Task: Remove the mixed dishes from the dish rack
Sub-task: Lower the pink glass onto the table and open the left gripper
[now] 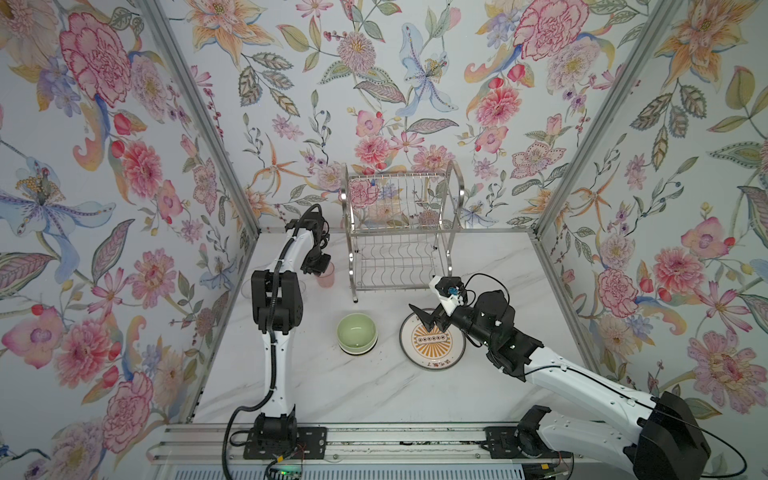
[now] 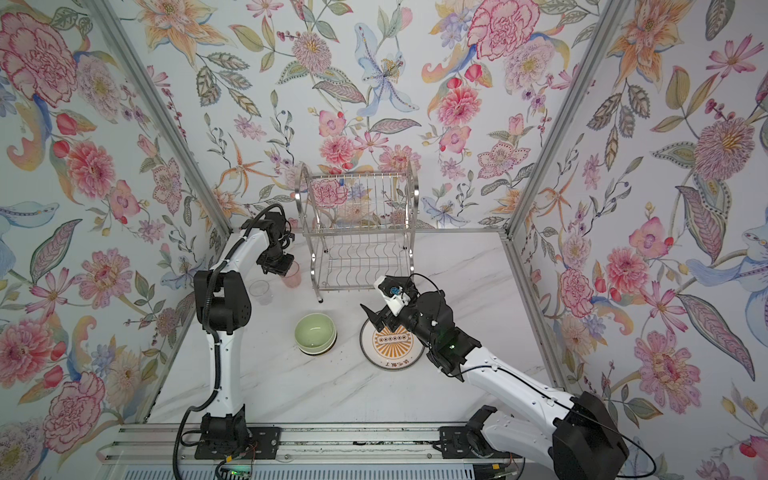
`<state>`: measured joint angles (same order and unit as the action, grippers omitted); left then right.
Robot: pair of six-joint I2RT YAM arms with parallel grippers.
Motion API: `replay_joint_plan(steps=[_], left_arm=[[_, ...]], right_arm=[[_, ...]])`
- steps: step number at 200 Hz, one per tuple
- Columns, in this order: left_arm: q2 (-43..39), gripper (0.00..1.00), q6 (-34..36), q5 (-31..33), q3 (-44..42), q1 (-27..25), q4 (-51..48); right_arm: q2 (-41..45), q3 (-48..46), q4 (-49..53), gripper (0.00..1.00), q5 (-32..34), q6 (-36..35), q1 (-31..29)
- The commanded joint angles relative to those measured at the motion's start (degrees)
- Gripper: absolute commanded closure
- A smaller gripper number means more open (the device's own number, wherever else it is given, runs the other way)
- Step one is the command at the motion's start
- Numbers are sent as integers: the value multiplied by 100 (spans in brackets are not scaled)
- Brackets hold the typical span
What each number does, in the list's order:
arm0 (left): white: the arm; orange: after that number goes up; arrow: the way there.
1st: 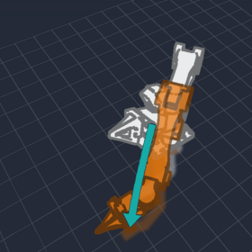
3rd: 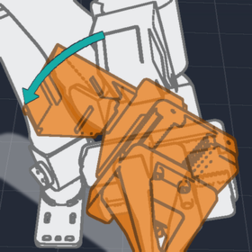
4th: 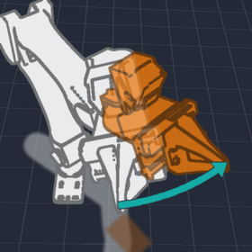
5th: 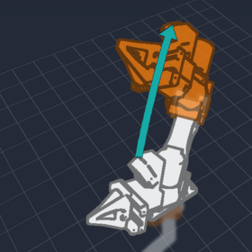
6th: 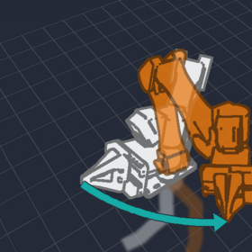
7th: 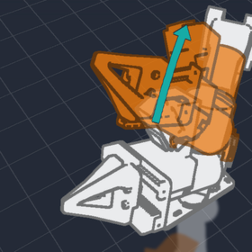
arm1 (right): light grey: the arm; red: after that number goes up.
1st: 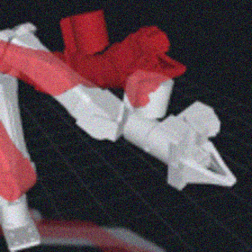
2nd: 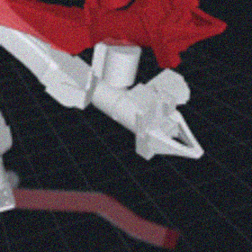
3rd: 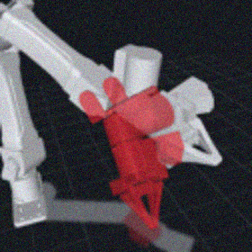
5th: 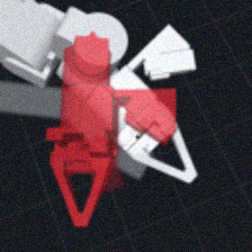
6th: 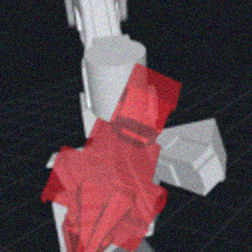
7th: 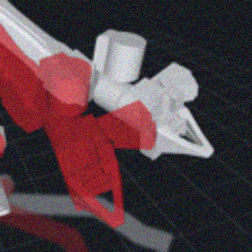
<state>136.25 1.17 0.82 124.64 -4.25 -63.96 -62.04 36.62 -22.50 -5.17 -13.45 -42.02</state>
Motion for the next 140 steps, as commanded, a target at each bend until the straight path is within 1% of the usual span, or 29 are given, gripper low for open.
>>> replay_joint_plan(steps=[1,27,57,91,116,130,140], left_arm=[[76,60,-56,29,273,59,-124],[5,48,-142,-86,431,66,-125],[-153,39,-187,23,754,56,-266],[-685,27,-253,9,745,56,-194],[-1244,19,-385,-156,443,40,188],[-1657,19,-424,-206,38,-17,547],[-1988,18,-425,-92,-328,-98,890]], right_arm=[[257,-100,127,1,188,124,-52],[468,-205,136,1,298,132,-52],[587,-295,106,1,381,150,-58],[744,-320,184,1,377,176,-44],[950,-251,582,1,440,408,32],[1044,-186,844,1,502,642,149],[1129,-186,930,1,534,802,234]])
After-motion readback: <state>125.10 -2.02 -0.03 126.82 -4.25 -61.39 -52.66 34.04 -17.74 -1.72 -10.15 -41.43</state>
